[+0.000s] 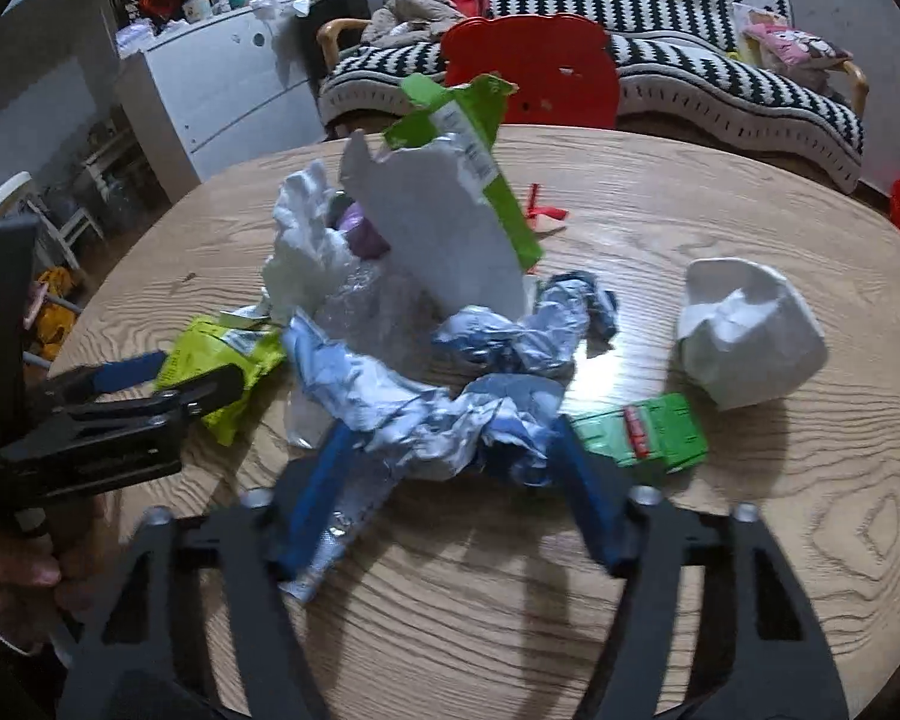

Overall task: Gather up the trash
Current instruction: 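Grasp the yellow-green snack bag with the left tool while the right tool grasps crumpled foil, then carry both items over the black bin and open both tools to drop them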

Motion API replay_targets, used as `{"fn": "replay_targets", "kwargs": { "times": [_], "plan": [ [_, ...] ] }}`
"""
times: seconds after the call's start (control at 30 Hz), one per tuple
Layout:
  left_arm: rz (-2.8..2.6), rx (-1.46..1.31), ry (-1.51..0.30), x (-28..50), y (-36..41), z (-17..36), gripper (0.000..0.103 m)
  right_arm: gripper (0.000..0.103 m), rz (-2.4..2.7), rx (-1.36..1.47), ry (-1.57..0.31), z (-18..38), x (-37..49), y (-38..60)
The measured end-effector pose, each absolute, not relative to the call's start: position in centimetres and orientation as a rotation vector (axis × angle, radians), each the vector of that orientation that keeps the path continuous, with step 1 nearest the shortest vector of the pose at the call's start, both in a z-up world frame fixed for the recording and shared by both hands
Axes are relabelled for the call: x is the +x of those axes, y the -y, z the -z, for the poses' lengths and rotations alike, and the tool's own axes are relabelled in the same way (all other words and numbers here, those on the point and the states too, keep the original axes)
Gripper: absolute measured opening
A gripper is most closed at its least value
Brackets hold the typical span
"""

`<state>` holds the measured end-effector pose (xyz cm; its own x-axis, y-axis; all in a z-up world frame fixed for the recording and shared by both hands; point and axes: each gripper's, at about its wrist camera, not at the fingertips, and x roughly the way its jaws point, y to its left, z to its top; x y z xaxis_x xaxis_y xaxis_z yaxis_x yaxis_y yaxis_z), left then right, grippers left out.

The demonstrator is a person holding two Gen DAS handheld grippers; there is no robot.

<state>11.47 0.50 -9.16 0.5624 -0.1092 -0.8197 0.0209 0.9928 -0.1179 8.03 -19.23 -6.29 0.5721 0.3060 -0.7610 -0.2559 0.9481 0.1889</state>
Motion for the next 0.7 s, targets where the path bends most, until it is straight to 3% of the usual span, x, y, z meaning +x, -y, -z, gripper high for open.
{"fn": "replay_targets", "kwargs": {
  "times": [0.03, 0.07, 0.1, 0.3, 0.7],
  "plan": [
    [0.081, -0.113, -0.969, 11.4, -0.7, 9.1, 0.063, 0.033, -0.34, 0.065, -0.906, 6.3, 8.0, 19.3],
    [0.073, -0.121, -0.959, 11.3, -1.0, 8.9, 0.061, 0.026, -0.345, 0.075, -0.897, 6.2, 7.8, 19.5],
    [0.075, -0.12, -0.961, 11.3, -1.0, 8.8, 0.059, 0.007, -0.343, 0.078, -0.891, 6.0, 7.6, 19.6],
    [0.084, -0.164, -0.957, 10.1, -1.8, 7.7, 0.054, 0.004, -0.378, 0.126, -0.813, 3.5, 5.8, 20.3],
    [0.099, -0.177, -0.844, 6.7, -2.0, 2.8, 0.053, 0.002, -0.346, 0.222, -0.684, -1.8, 2.1, 24.3]
  ]
}}
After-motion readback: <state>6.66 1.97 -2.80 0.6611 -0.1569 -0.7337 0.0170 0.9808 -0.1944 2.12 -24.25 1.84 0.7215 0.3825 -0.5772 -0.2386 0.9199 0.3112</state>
